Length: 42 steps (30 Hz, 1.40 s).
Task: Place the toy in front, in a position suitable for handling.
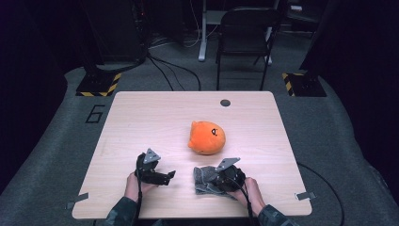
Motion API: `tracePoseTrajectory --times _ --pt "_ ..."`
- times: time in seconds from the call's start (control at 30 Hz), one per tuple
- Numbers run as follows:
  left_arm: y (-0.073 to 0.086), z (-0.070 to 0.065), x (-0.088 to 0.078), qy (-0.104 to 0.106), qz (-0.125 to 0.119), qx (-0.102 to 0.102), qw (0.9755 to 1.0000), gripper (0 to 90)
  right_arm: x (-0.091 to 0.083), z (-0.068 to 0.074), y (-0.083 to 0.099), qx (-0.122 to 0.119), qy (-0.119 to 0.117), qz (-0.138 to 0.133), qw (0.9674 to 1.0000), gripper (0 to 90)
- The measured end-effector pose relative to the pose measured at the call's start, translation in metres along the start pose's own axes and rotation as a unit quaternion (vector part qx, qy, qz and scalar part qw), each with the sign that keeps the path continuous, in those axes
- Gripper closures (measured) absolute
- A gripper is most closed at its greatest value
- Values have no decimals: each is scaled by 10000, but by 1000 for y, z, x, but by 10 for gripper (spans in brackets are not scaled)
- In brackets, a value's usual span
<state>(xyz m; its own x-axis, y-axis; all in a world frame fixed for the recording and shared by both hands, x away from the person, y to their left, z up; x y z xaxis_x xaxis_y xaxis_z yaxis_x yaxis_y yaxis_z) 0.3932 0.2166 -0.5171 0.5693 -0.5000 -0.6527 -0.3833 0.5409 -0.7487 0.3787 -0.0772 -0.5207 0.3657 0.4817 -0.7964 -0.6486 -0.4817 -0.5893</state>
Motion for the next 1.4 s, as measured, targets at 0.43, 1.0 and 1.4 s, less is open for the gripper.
tracePoseTrajectory --times 0.43,1.0,1.4 --pt "1 3 1 6 -60 -22 10000 57 -29 -24 6 302 91 -251 9992 776" --pt "-2 3 6 136 -33 77 9999 59 -69 -82 14 1033 779 -665 9894 771" --pt "-4 2 6 141 -55 134 9998 64 -71 -130 8 1397 1356 -751 9780 733"
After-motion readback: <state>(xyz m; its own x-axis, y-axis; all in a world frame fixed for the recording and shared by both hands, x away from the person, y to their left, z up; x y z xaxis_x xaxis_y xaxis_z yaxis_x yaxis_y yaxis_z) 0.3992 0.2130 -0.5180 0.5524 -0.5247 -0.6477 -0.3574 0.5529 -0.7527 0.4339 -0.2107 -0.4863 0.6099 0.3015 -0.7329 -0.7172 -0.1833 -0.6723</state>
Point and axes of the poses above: each handheld gripper's, and its own axes: x roughly forward along the jaws, y roughly out of its underside, z roughly to its left, the point moved 2 cm from there along x, roughly forward along the jaws, and after that the axes turned 14 degrees about x, right-handed, at the moved point
